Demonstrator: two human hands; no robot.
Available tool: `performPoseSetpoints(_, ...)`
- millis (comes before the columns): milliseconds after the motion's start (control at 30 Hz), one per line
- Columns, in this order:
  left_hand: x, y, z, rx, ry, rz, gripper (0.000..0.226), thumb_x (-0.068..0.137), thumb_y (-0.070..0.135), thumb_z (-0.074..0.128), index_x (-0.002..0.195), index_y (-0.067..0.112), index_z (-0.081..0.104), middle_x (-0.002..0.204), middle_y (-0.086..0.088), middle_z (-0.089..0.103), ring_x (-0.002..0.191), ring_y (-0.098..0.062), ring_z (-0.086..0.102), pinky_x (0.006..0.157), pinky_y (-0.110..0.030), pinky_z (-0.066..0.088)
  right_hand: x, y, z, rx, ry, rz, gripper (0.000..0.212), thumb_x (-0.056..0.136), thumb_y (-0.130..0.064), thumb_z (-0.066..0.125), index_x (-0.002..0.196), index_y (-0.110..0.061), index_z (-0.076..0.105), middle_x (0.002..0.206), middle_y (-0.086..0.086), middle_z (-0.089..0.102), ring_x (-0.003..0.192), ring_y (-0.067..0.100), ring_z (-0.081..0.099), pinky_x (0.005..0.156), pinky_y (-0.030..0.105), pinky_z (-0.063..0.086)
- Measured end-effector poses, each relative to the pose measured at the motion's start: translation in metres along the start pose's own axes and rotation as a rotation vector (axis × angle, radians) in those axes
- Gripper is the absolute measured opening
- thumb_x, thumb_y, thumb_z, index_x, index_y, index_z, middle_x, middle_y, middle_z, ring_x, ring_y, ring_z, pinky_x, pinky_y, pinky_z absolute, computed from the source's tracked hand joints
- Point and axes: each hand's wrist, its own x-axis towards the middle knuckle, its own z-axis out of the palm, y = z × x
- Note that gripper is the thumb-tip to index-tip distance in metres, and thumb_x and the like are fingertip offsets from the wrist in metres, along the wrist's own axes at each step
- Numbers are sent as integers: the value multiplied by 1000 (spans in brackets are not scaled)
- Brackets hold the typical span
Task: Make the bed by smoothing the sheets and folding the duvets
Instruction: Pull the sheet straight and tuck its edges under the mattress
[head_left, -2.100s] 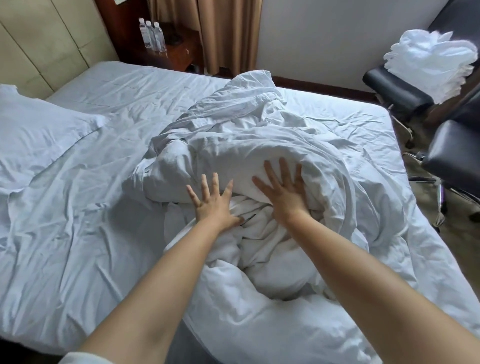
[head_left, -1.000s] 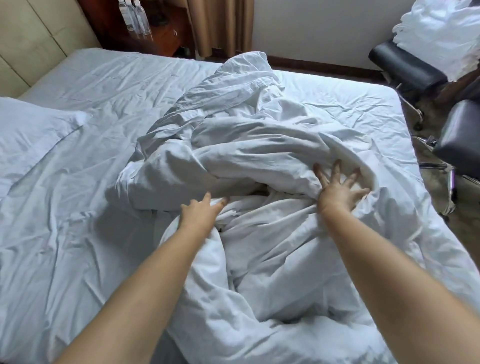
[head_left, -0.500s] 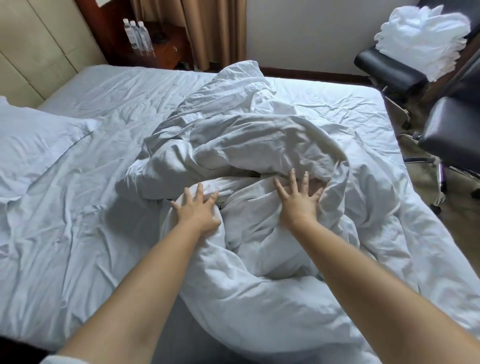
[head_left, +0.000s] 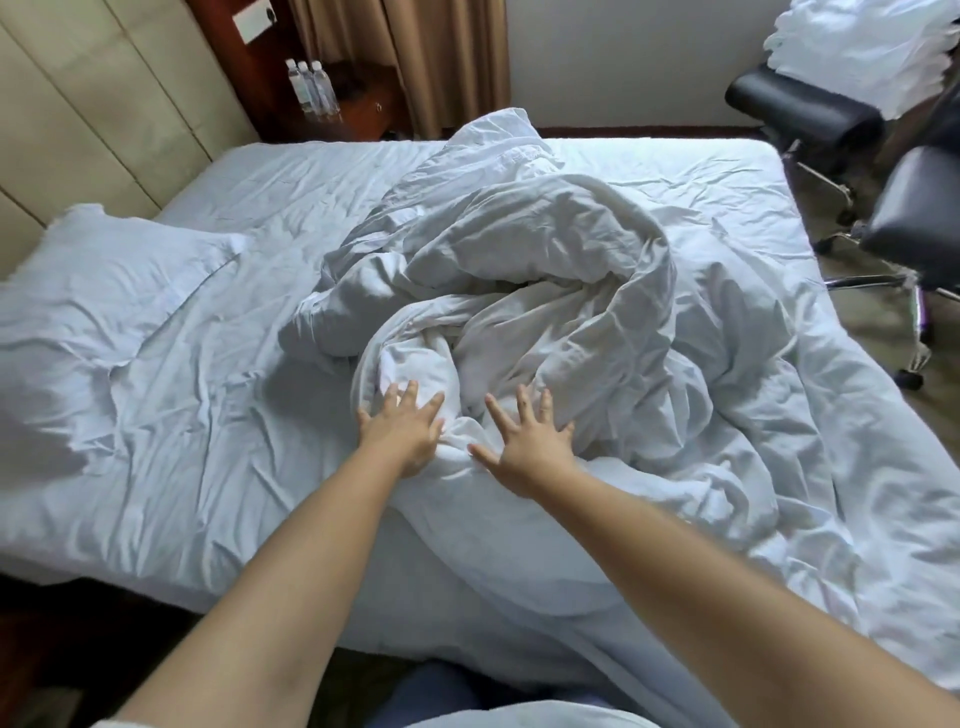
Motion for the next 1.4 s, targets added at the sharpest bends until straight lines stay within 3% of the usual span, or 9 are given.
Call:
performPoseSetpoints(267, 18, -38, -7, 115, 55, 246, 59, 101, 24, 27, 151, 39, 0, 161, 3, -6, 148, -15, -3, 117, -54, 3, 0, -45, 18, 47, -50, 51, 102, 77, -80, 44, 151, -37, -12, 160, 0, -17, 146, 31, -18, 111, 65, 9)
performPoseSetpoints(500, 51, -79, -17, 382, 54, 653, 69, 96, 52, 31, 151, 36, -7, 160, 3, -14, 148, -19, -11, 113, -60, -7, 26, -78, 43, 41, -87, 283, 118, 72, -74, 58, 150, -30, -19, 161, 2, -12, 146, 32, -14, 112, 61, 15)
performPoseSetpoints(700, 82, -104, -11, 861, 163, 996, 116, 75, 53, 70, 151, 30, -15, 158, -1, -22, 146, -30, -16, 110, -68, -3, 23, -95, 71, -9, -71, 473, 110, 76, -72, 56, 152, -31, -13, 160, 5, 3, 147, 29, 2, 114, 57, 13)
performPoseSetpoints(833, 95, -102, -10, 951, 400, 1184, 87, 80, 9, 56, 153, 29, 14, 160, -9, 11, 146, -34, 14, 110, -68, 14, 6, -114, 85, -25, -18, 552, 116, 75, -76, 52, 151, -22, -17, 161, 3, -7, 147, 29, -8, 115, 58, 3)
performPoseSetpoints(933, 114, -97, 1, 954, 527, 1285, 49, 70, 9, 60, 116, 24, 69, 101, -7, 72, 92, -28, 69, 97, -60, 43, 3, -130, 92, -46, 65, 562, 119, 76, -75, 51, 150, -15, -21, 159, 5, -18, 145, 29, -20, 113, 57, -7)
performPoseSetpoints(1067, 120, -98, 7, 890, 577, 1340, 15, 52, 2, 68, 55, 15, 62, 36, 2, 46, 32, -14, 45, 78, -30, 56, 7, -153, 109, -38, 127, 500, 122, 78, -68, 57, 137, -12, -35, 156, 6, -28, 136, 23, -37, 105, 56, -26)
performPoseSetpoints(1133, 112, -101, 8, 821, 424, 1359, 28, 34, 10, 77, 41, 17, 51, 31, 1, 43, 26, -12, 41, 47, -18, 40, 8, -162, 119, -29, 119, 497, 121, 78, -67, 57, 132, -14, -38, 154, 6, -32, 129, 21, -43, 99, 53, -32)
performPoseSetpoints(1267, 80, -105, 10, 668, 362, 1274, 35, 25, 18, 79, 32, 19, 45, 29, 0, 41, 22, -11, 37, 51, -14, 15, 7, -174, 134, -90, 139, 558, 123, 78, -71, 53, 132, -11, -40, 154, 10, -32, 137, 27, -38, 105, 57, -26)
performPoseSetpoints(1400, 32, -102, 4, 745, 282, 1126, 19, 87, 28, 55, 85, 13, 66, 88, -7, 70, 77, -25, 66, 60, -26, 29, -5, -178, 133, -94, 303, 596, 120, 69, -54, 72, 151, -10, -3, 157, 13, 18, 146, 29, 15, 115, 55, 11)
